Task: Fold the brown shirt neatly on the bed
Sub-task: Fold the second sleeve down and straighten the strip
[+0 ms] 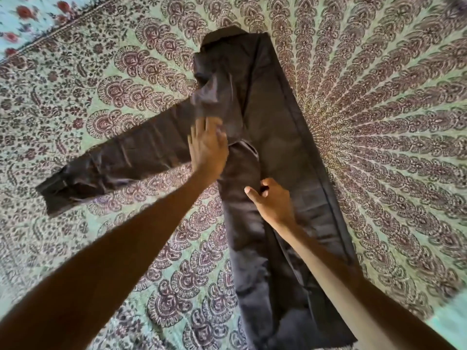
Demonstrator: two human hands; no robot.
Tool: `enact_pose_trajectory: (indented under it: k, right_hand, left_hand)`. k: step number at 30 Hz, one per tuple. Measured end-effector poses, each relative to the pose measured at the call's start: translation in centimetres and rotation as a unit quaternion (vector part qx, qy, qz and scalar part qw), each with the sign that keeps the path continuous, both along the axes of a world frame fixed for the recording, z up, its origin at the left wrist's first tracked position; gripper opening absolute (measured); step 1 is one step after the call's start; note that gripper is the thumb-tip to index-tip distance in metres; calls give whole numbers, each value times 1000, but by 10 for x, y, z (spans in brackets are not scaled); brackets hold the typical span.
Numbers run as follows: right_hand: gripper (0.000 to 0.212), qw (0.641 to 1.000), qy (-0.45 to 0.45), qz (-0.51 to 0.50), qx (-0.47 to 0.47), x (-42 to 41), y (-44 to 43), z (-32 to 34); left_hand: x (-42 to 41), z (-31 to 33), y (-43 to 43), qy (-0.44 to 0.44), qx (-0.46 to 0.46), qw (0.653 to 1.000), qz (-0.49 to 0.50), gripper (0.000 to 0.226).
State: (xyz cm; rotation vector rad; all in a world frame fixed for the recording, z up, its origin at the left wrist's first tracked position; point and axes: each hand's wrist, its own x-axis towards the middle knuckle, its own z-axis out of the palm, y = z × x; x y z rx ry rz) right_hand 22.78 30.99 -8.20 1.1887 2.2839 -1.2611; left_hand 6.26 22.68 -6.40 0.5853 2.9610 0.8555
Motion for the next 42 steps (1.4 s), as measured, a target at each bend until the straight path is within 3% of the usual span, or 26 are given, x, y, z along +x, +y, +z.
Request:
enact_pose_trajectory:
  k: [3, 7, 9, 12, 14, 16, 20, 24, 28, 33, 36, 39, 42]
  right_hand:
    - [44, 998, -34, 5, -44, 34, -18, 6]
    - [43, 992, -55, 29, -112, 90, -40, 3]
    - [32, 995, -67, 25, -68, 114, -47, 7]
    - [49, 998, -12, -68, -6, 138, -50, 23]
    - [49, 993, 6, -114, -19, 153, -49, 29]
    - [35, 995, -30, -73, -55, 170, -46, 28]
    - [27, 989, -113, 13, -97, 205, -45, 26]
    - [32, 995, -101, -18, 13, 228, -39, 34]
    - [16, 991, -122, -37, -44, 251, -44, 31]
    - [16, 987, -126, -38, -97, 255, -49, 36]
    - [17, 986, -159, -21, -54, 256, -52, 41]
    - [33, 974, -218, 52, 15, 257, -54, 41]
    - [43, 960, -237, 120, 91, 253, -53, 59]
  left_hand:
    - [73, -22, -39, -99, 86, 991, 22, 23]
    - [149, -32, -75, -182, 101, 978, 11, 13]
    - [171, -28, -86, -173, 79, 981, -38, 16]
    - [188, -21, -91, -124, -3, 986, -110, 19]
    - [195, -17, -89, -100, -61, 980, -161, 21]
    - [203, -16, -88, -83, -103, 969, -211, 24]
    - [223, -13, -91, -65, -140, 959, -239, 30]
    - [250, -18, -95, -60, -145, 955, -251, 46]
    - [285, -19, -100, -40, -169, 940, -295, 54]
    - [317, -13, -105, -73, -175, 938, -290, 36]
    - [327, -13, -111, -125, -144, 934, -301, 26]
    - [329, -14, -116, -152, -128, 928, -316, 16]
    - [318, -9, -112, -219, -61, 935, -272, 16]
